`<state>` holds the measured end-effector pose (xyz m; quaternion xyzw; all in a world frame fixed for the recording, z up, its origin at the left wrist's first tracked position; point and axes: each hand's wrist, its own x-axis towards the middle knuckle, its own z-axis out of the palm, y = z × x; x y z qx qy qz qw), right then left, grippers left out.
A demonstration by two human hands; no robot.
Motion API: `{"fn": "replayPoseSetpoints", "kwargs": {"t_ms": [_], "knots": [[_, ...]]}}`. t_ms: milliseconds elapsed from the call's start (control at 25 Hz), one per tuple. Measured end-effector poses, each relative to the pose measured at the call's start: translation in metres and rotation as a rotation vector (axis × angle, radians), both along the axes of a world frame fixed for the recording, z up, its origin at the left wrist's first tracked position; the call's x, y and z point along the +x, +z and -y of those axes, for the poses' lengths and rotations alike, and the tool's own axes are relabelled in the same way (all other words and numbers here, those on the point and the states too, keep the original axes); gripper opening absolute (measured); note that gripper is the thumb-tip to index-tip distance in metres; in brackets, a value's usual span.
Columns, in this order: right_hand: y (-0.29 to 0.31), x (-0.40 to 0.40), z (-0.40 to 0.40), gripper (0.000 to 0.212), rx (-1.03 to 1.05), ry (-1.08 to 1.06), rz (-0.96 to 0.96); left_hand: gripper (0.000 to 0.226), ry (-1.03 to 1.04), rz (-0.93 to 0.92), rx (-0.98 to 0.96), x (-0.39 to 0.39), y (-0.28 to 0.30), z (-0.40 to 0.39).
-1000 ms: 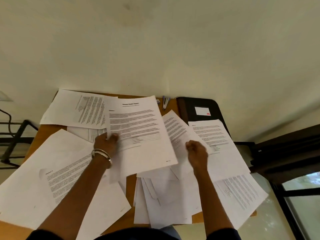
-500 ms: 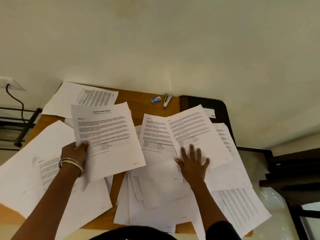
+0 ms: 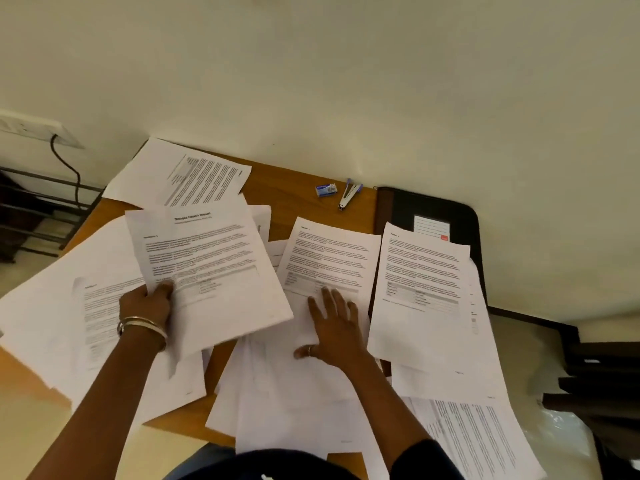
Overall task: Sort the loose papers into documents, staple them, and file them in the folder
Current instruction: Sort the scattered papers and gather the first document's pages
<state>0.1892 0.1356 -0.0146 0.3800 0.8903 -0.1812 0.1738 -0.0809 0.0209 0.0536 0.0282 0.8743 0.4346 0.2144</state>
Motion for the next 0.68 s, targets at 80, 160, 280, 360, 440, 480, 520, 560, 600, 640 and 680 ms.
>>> {"fn": "replayPoseSetpoints", "kwargs": {"t_ms": [80, 160, 280, 360, 440, 480, 520, 560, 600, 640, 680], "knots": [[-0.009, 0.002, 0.008, 0.111, -0.016, 0.102, 0.013, 0.040, 0.054, 0.007, -0.015, -0.003, 0.007, 0.005], [-0.016, 0.004, 0.012, 0.107, -0.020, 0.105, 0.005, 0.042, 0.082, 0.028, -0.015, -0.005, 0.013, 0.008], [-0.018, 0.005, 0.018, 0.087, 0.098, 0.147, -0.089, 0.043, 0.077, 0.063, 0.006, -0.004, 0.015, 0.005], [-0.022, 0.007, 0.020, 0.051, 0.162, 0.133, -0.248, 0.041, 0.076, 0.083, 0.047, -0.001, 0.014, 0.001], [-0.017, 0.005, 0.024, 0.021, 0.119, -0.051, -0.503, 0.039, 0.058, 0.108, 0.078, 0.000, 0.011, -0.001], [-0.008, 0.002, 0.023, 0.015, 0.059, -0.181, -0.572, 0.039, 0.048, 0.120, 0.088, 0.001, 0.010, -0.002], [0.002, 0.000, 0.020, 0.013, -0.012, -0.315, -0.609, 0.038, 0.042, 0.131, 0.093, 0.001, 0.011, -0.003], [0.009, 0.000, 0.016, 0.015, -0.043, -0.452, -0.676, 0.039, 0.042, 0.139, 0.098, 0.000, 0.011, -0.003], [0.017, 0.000, 0.012, 0.018, -0.082, -0.606, -0.777, 0.040, 0.045, 0.152, 0.110, -0.002, 0.010, -0.002], [0.025, 0.002, 0.007, 0.022, -0.117, -0.778, -0.919, 0.040, 0.051, 0.159, 0.115, -0.004, 0.010, -0.001], [0.035, 0.007, 0.001, 0.025, -0.160, -0.974, -1.084, 0.041, 0.050, 0.171, 0.114, -0.007, 0.011, 0.001]]}}
